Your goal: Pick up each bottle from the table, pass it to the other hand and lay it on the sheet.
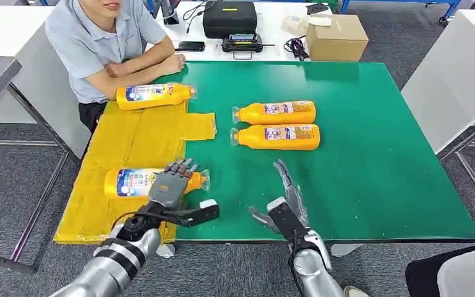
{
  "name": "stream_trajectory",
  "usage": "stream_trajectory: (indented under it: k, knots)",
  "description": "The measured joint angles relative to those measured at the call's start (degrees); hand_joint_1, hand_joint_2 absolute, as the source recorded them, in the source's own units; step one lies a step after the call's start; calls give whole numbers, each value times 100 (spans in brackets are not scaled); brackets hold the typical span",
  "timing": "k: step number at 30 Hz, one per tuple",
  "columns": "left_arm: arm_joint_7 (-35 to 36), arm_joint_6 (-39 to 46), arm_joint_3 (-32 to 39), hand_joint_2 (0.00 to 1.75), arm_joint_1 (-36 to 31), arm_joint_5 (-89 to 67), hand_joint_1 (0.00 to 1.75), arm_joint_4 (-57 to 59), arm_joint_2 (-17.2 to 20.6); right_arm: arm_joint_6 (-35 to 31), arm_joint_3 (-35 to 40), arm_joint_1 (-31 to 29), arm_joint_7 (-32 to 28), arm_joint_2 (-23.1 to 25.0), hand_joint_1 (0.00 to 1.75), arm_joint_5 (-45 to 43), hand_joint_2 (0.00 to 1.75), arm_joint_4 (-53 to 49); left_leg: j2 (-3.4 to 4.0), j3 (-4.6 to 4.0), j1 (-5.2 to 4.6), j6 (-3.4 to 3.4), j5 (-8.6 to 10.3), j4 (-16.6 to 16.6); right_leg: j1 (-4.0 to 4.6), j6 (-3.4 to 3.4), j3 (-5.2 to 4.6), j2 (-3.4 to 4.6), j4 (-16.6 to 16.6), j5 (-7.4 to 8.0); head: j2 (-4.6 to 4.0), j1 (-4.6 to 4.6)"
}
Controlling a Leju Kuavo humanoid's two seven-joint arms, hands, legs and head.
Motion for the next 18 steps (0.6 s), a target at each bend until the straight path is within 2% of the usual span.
stream_trajectory:
  k: [10,15,18]
  knots:
    - [16,568,-435,175,701,-241,0,-1379,2,-114,-83,208,-54,-2,0,-185,175,-190,0,-35,0,0,-1,0,0,0,-34,0,0,-1,0,0]
    - [-654,977,-549,175,1117,1004,0,-2079,-20,418,-245,427,-90,28,0,-1129,175,-558,0,-39,0,1,-2,0,0,0,-40,0,-1,-1,0,0]
    - [-826,1097,-555,175,1271,1231,0,-2313,-37,503,-313,536,-83,48,0,-1266,175,-783,2,-40,0,0,-3,0,0,0,-43,1,-1,-1,0,0]
